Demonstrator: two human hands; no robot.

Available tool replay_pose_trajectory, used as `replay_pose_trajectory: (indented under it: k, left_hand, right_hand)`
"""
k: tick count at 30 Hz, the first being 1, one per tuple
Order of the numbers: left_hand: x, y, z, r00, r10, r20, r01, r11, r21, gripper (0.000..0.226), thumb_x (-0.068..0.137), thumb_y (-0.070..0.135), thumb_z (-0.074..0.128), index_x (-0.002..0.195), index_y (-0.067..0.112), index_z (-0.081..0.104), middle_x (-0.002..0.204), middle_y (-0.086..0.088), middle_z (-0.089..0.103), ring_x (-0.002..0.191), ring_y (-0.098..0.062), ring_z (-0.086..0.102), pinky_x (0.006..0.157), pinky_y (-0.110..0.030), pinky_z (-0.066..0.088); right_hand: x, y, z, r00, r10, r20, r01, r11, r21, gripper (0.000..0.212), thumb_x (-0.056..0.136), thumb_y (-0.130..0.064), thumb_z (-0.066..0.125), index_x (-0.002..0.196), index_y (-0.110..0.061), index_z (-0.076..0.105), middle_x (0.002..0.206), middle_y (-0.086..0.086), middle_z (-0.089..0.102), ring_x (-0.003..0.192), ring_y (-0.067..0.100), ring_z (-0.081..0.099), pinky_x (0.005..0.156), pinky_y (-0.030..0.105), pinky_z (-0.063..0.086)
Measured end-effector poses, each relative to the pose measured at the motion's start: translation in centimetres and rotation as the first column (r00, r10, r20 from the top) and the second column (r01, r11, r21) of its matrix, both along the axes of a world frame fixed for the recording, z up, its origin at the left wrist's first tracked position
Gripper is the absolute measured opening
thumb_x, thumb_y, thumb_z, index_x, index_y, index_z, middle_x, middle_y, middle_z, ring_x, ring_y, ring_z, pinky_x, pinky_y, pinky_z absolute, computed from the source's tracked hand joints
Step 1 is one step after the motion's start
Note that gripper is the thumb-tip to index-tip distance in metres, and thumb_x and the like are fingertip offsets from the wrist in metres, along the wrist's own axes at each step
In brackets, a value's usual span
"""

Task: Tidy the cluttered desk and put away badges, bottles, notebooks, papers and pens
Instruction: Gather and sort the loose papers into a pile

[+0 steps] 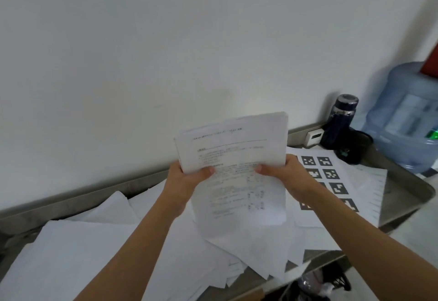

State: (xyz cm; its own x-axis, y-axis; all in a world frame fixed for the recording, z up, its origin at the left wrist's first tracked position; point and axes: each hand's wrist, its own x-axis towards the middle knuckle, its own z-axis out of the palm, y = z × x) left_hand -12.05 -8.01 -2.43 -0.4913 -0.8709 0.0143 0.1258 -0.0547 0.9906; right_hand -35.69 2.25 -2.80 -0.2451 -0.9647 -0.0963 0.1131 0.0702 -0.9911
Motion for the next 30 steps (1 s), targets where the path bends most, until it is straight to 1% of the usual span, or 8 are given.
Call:
replay_pose_trajectory:
  k: [5, 11, 15, 18, 21, 23, 27, 30]
  left_hand:
    - [0.6, 2.9, -5.5, 0.995, -0.033, 0.096, 0.015, 0.982, 0.191, 0.045, 0.067, 0.006, 0.083, 0.11, 0.008, 0.069, 0.11, -0.014, 0.072, 0.098, -0.033, 0.07, 0.087, -0.057, 0.054]
    - [-1.6, 2.4, -5.8, 0.995, -0.072, 0.068, 0.054, 0.971, 0.231, 0.04, 0.081, 0.0, 0.069, 0.121, 0.005, 0.064, 0.117, -0.013, 0.069, 0.106, -0.033, 0.067, 0.093, -0.056, 0.051]
    - [-4.7, 1.4, -4.9, 0.997, -0.064, -0.042, 0.074, 0.955, 0.288, 0.049, 0.079, -0.002, 0.068, 0.127, 0.005, 0.059, 0.123, -0.014, 0.066, 0.112, -0.034, 0.063, 0.097, -0.056, 0.047]
    - [-8.4, 2.0, -5.8, 0.996, -0.078, -0.054, 0.092, 0.929, 0.359, 0.052, 0.077, 0.0, 0.069, 0.128, 0.006, 0.059, 0.124, -0.014, 0.066, 0.114, -0.035, 0.062, 0.099, -0.057, 0.046]
    - [-12.3, 2.6, -6.9, 0.99, -0.128, -0.054, 0.139, 0.9, 0.412, 0.05, 0.08, 0.0, 0.069, 0.128, 0.007, 0.058, 0.125, -0.016, 0.064, 0.115, -0.037, 0.061, 0.099, -0.059, 0.045]
    - [-15.3, 2.6, -7.6, 0.991, -0.129, -0.022, 0.125, 0.882, 0.454, 0.048, 0.081, -0.002, 0.068, 0.128, 0.006, 0.059, 0.125, -0.017, 0.064, 0.114, -0.038, 0.062, 0.098, -0.06, 0.045]
    - [-21.7, 2.4, -9.2, 0.98, -0.191, 0.063, 0.132, 0.846, 0.517, 0.046, 0.08, -0.005, 0.068, 0.125, 0.002, 0.06, 0.123, -0.02, 0.065, 0.111, -0.04, 0.062, 0.097, -0.061, 0.046]
    - [-25.2, 2.5, -10.8, 0.955, -0.132, 0.265, -0.01, 0.88, 0.475, 0.031, 0.081, -0.001, 0.071, 0.112, 0.004, 0.067, 0.116, -0.018, 0.068, 0.101, -0.035, 0.067, 0.091, -0.05, 0.053]
  right_hand:
    - [1.0, 2.1, -5.1, 0.996, 0.087, 0.017, -0.088, 0.985, 0.149, 0.041, 0.082, -0.01, 0.074, 0.122, -0.009, 0.064, 0.115, 0.013, 0.071, 0.106, 0.034, 0.068, 0.093, 0.057, 0.052]
    - [-1.1, 2.4, -4.4, 0.998, 0.054, 0.04, -0.06, 0.983, 0.176, 0.035, 0.089, -0.026, 0.068, 0.119, -0.009, 0.065, 0.113, 0.01, 0.072, 0.103, 0.03, 0.07, 0.093, 0.051, 0.054]
    - [-6.8, 1.8, -3.5, 0.973, -0.229, 0.014, 0.22, 0.95, 0.224, 0.036, 0.096, -0.043, 0.056, 0.109, -0.012, 0.07, 0.097, 0.005, 0.076, 0.087, 0.021, 0.073, 0.078, 0.036, 0.055]
    - [-13.2, 2.7, -5.5, 0.867, -0.46, -0.191, 0.498, 0.804, 0.325, 0.038, 0.096, -0.04, 0.058, 0.112, -0.007, 0.069, 0.097, 0.009, 0.074, 0.09, 0.022, 0.069, 0.09, 0.043, 0.053]
    - [-17.9, 4.9, -7.2, 0.794, -0.51, -0.33, 0.607, 0.69, 0.394, 0.042, 0.099, -0.036, 0.053, 0.123, -0.002, 0.061, 0.11, 0.014, 0.067, 0.099, 0.029, 0.061, 0.096, 0.044, 0.048]
    - [-20.4, 6.0, -8.0, 0.789, -0.518, -0.331, 0.615, 0.67, 0.415, 0.044, 0.1, -0.036, 0.052, 0.129, -0.004, 0.056, 0.115, 0.014, 0.065, 0.103, 0.031, 0.06, 0.097, 0.046, 0.046]
    - [-23.9, 6.4, -9.0, 0.827, -0.495, -0.268, 0.561, 0.685, 0.465, 0.036, 0.101, -0.036, 0.051, 0.123, -0.009, 0.057, 0.083, -0.001, 0.057, 0.074, 0.016, 0.055, 0.08, 0.039, 0.047]
    - [-25.3, 6.2, -9.5, 0.877, -0.444, -0.184, 0.471, 0.721, 0.508, 0.034, 0.098, -0.039, 0.054, 0.119, -0.012, 0.056, 0.094, 0.003, 0.059, 0.086, 0.019, 0.057, 0.081, 0.04, 0.052]
